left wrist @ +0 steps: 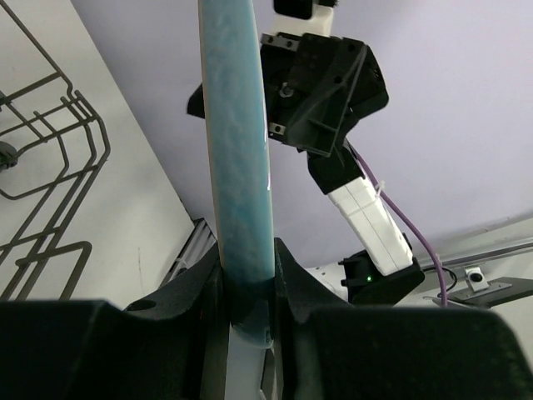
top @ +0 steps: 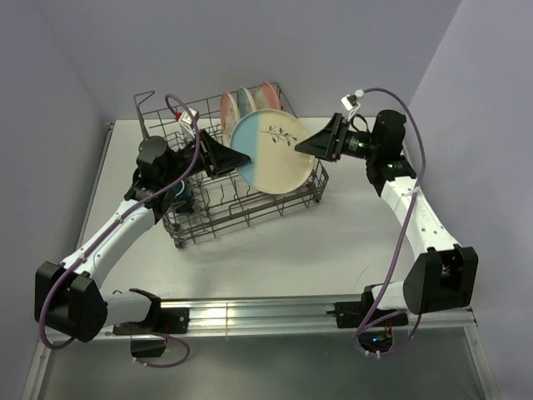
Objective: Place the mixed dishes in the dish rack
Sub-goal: Pass the plate from the left arm to the right
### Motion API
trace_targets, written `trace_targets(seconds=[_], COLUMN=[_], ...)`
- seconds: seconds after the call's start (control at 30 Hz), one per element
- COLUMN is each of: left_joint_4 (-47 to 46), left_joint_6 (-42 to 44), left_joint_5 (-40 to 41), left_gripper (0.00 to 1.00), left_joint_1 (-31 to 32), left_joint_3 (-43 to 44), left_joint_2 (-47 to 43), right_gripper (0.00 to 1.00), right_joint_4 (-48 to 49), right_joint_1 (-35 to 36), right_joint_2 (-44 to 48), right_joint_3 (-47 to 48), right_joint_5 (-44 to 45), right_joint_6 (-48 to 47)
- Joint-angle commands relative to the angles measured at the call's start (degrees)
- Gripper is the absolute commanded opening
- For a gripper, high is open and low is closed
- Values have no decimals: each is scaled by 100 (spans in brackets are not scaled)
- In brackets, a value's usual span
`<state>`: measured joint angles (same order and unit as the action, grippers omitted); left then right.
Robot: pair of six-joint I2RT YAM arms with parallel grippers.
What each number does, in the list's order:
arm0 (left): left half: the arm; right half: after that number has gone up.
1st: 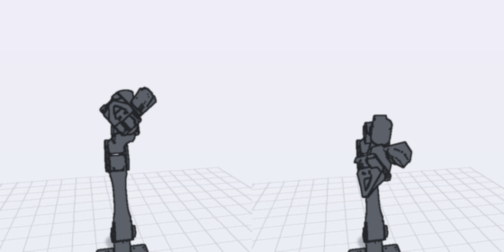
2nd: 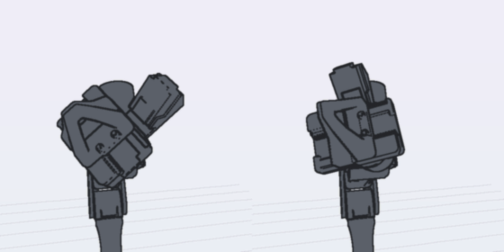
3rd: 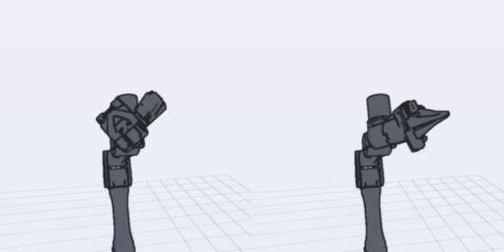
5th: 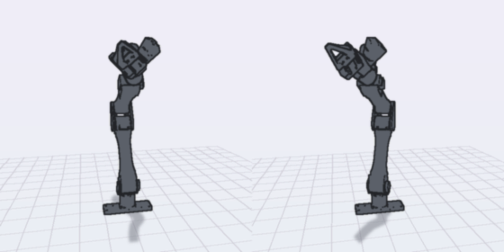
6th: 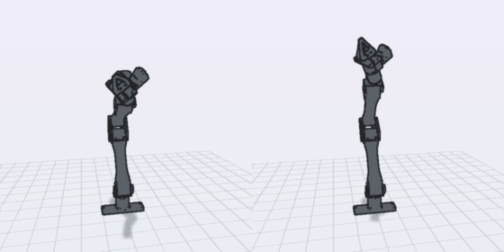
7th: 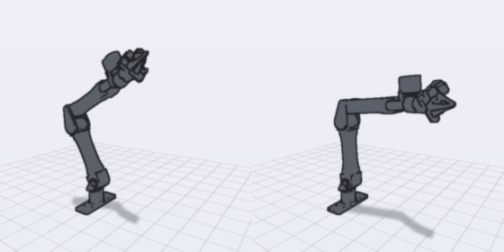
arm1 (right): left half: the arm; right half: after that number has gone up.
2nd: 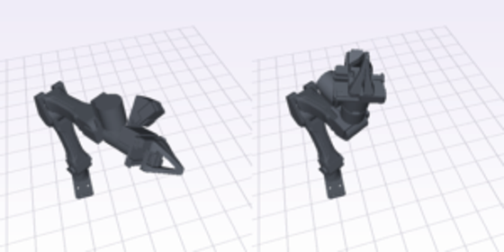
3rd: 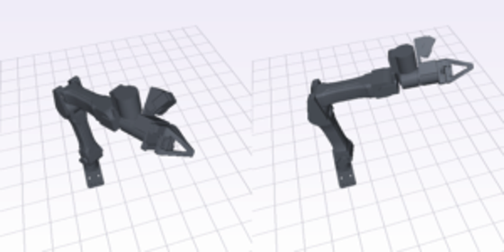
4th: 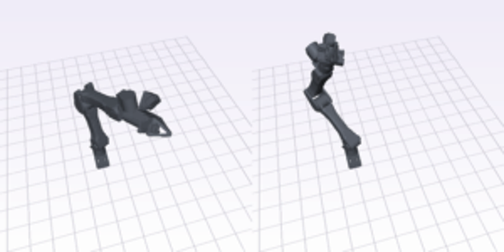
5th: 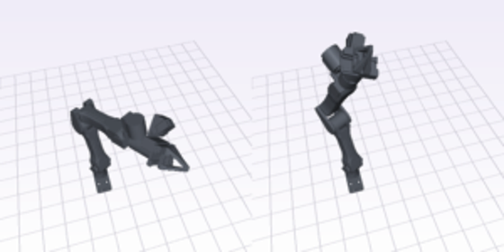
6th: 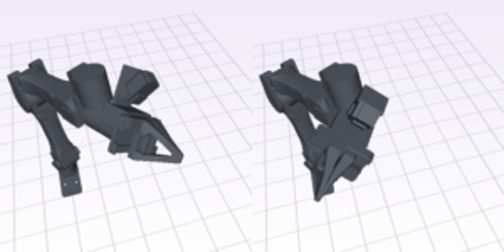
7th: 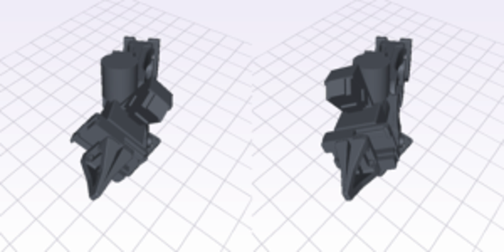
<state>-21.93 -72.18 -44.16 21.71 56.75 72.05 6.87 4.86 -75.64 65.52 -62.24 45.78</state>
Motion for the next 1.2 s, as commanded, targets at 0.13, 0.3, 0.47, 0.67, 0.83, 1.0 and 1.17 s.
trace_targets(seconds=[0.13, 0.3, 0.47, 0.67, 0.83, 1.0, 1.17], left_joint_4=[-1190, -849, -453, 522, 1839, 3659, 4460], left_joint_6=[-217, 55, 353, 968, 1976, 2945, 3614], left_joint_5=[4, 153, 259, 522, 1249, 2612, 3860], left_gripper=[0, 0, 9, 54, 69, 78, 86], left_joint_1=[8, -53, -246, -492, -791, -1029, -1029], left_joint_3=[-32, -164, -314, -148, 344, 1109, 1558], left_joint_2=[-534, -622, -763, -965, -1254, -1675, -2124], right_gripper=[75, 8, 0, 0, 0, 0, 0], right_joint_4=[683, 2121, 3476, 3428, 1557, -499, -2318], right_joint_1=[541, 604, 604, 604, 630, 840, 1428], right_joint_2=[-390, -584, -751, -874, -918, -1058, -1515], right_joint_3=[260, 190, 163, 812, 1760, 2779, 3844], right_joint_5=[-130, -516, -781, -694, -255, 683, 2090], right_joint_6=[396, 1450, 2503, 2375, 710, -629, -2054])
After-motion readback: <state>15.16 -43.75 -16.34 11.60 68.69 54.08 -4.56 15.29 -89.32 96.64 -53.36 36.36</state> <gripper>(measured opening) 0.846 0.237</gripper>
